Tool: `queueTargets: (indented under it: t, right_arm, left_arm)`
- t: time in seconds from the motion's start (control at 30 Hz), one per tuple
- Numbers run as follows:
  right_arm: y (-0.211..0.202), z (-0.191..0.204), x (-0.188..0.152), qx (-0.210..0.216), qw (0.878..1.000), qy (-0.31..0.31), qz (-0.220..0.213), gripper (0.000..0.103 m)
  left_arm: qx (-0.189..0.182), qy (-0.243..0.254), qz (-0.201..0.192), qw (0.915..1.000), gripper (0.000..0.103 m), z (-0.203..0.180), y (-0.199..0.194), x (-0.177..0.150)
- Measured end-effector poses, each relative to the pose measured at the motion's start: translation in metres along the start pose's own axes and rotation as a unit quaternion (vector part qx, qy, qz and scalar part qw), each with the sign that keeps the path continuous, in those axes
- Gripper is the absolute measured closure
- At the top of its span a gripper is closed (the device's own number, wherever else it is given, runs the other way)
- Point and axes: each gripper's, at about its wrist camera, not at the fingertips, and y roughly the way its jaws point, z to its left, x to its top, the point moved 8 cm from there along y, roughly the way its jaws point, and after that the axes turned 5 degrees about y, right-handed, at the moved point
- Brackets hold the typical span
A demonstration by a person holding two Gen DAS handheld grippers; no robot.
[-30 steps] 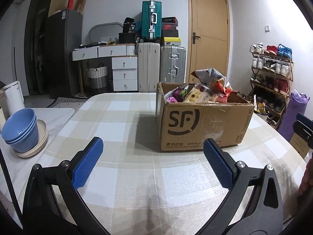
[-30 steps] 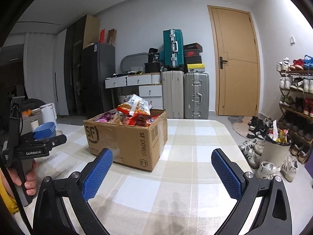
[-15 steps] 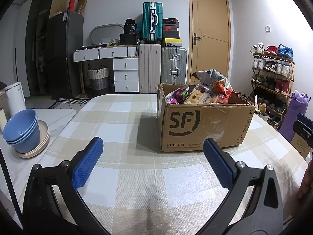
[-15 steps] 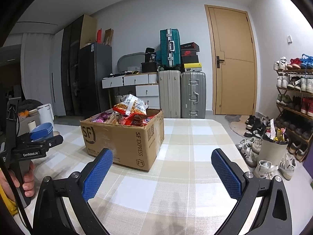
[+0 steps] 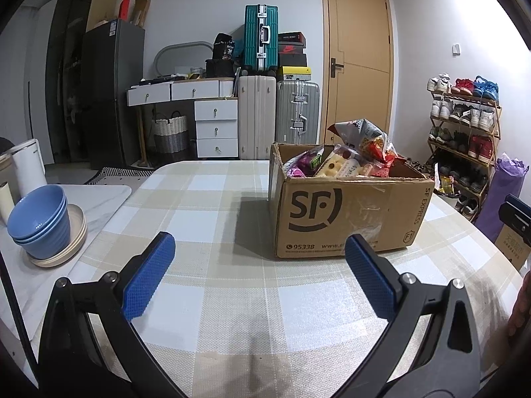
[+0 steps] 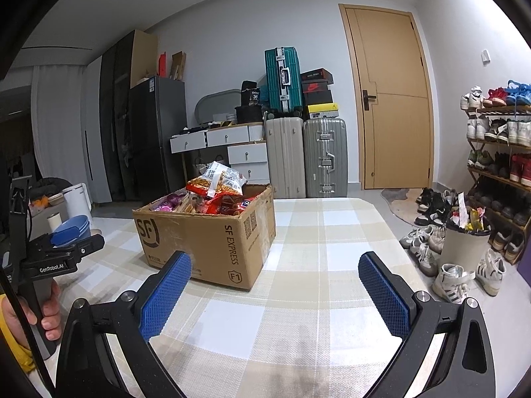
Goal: Organize snacks
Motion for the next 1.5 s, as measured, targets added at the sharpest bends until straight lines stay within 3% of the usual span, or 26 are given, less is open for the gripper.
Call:
queueTargets:
  t: [1.5]
  right_arm:
    - [-0.0001,-0.0004,0.0007,0.0,1.0,0.002,0.0,0.001]
  left_arm:
    - [0.002,0.003,0.0,1.0,0.001,-0.0035,0.004,-0.0014]
